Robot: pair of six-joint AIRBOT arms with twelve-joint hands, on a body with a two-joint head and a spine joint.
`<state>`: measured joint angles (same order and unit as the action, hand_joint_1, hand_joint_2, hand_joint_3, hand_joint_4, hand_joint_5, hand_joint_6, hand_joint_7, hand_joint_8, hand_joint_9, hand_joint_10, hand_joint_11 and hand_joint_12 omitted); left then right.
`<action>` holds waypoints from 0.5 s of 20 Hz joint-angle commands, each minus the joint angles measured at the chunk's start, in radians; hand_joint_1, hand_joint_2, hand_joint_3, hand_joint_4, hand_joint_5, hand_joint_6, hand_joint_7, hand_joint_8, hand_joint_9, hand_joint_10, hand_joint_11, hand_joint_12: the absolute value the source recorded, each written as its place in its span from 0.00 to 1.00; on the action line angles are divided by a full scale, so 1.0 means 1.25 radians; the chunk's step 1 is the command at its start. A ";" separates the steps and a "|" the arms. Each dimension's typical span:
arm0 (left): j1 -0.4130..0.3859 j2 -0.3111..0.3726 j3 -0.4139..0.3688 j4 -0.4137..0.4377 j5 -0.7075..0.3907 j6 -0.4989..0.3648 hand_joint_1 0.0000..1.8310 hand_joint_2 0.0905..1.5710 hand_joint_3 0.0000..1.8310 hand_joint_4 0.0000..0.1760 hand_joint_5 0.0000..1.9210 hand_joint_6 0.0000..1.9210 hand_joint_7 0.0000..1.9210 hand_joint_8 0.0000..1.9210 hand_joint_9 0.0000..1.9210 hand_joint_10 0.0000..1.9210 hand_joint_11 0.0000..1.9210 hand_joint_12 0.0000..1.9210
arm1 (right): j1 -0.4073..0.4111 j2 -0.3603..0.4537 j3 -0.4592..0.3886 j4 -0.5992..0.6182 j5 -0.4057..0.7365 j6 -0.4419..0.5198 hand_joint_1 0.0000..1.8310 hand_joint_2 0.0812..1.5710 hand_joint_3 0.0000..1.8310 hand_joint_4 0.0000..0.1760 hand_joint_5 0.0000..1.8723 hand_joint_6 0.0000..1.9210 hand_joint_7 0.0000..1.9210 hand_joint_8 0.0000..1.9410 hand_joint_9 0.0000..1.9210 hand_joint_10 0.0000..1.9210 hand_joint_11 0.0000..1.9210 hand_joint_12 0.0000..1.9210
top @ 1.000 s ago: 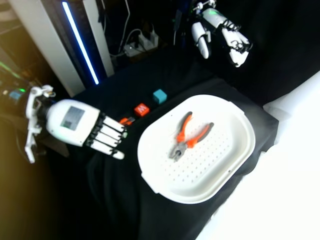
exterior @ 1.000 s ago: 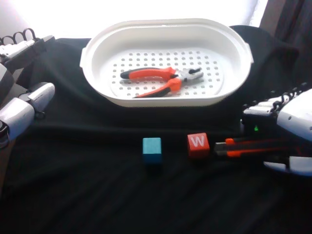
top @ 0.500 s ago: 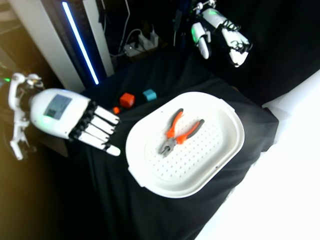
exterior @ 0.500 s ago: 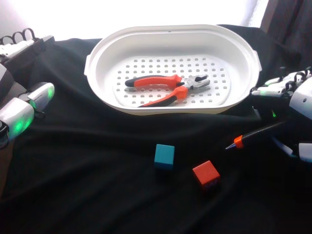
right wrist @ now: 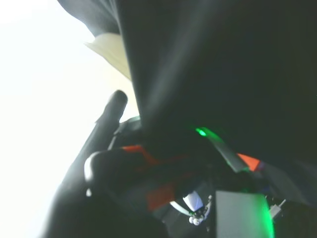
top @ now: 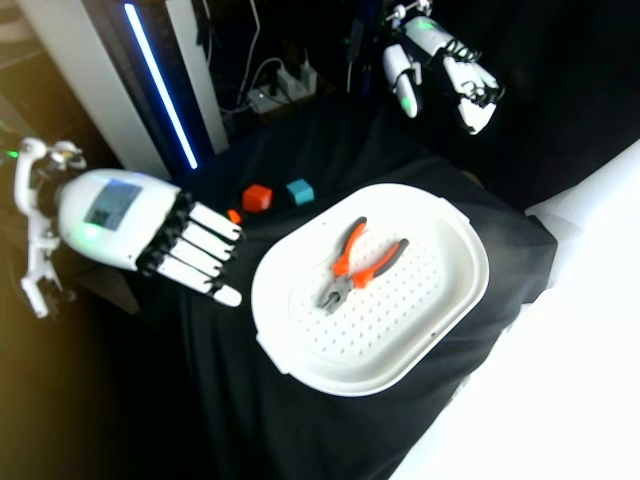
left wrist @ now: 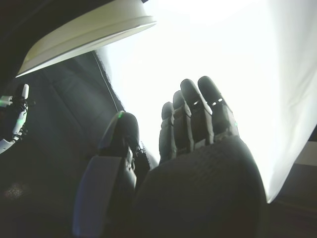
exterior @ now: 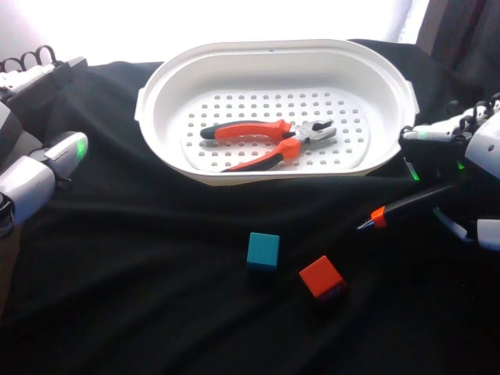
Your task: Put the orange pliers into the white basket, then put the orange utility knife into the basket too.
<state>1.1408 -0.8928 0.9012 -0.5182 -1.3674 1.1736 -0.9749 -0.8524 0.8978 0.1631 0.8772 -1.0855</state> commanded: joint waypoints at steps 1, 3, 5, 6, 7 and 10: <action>-0.004 0.006 0.001 0.019 -0.102 -0.005 0.34 0.93 0.00 0.00 0.16 0.00 0.20 0.00 0.14 0.41 0.00 0.52 | 0.014 0.005 -0.001 -0.005 0.111 -0.003 0.71 0.57 0.45 0.00 0.29 0.98 0.36 0.88 0.37 0.93 0.38 1.00; -0.004 0.006 0.001 0.019 -0.103 -0.005 0.35 0.92 0.00 0.00 0.17 0.01 0.21 0.00 0.14 0.46 0.00 0.53 | 0.014 0.005 -0.001 -0.005 0.111 -0.003 0.72 0.56 0.46 0.00 0.30 0.98 0.37 0.86 0.38 0.92 0.38 1.00; -0.004 0.006 0.001 0.019 -0.103 -0.005 0.37 0.93 0.00 0.00 0.17 0.00 0.20 0.00 0.14 0.44 0.00 0.52 | 0.014 0.005 -0.001 -0.005 0.111 -0.003 0.61 0.63 0.37 0.00 0.29 0.95 0.38 0.85 0.47 0.97 0.47 1.00; -0.004 0.006 0.001 0.019 -0.103 -0.005 0.37 0.93 0.00 0.00 0.17 0.00 0.20 0.00 0.14 0.43 0.00 0.50 | 0.014 0.005 -0.001 -0.005 0.111 -0.003 0.61 0.65 0.34 0.00 0.28 0.94 0.38 0.85 0.49 0.96 0.48 0.99; -0.004 0.006 0.001 0.019 -0.103 -0.005 0.36 0.93 0.00 0.00 0.17 0.00 0.21 0.00 0.15 0.42 0.00 0.51 | 0.014 0.005 -0.001 -0.005 0.111 -0.003 0.61 0.65 0.34 0.00 0.29 0.93 0.38 0.85 0.48 0.96 0.45 0.99; -0.004 0.006 0.001 0.018 -0.103 -0.005 0.32 0.93 0.00 0.00 0.15 0.00 0.18 0.00 0.12 0.37 0.00 0.64 | 0.014 0.006 -0.002 -0.005 0.111 -0.003 0.61 0.70 0.22 0.00 0.30 0.86 0.39 0.80 0.43 0.90 0.39 0.98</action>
<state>1.1408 -0.8928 0.9012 -0.5179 -1.3678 1.1736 -0.9749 -0.8513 0.8978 0.1631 0.8780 -1.0863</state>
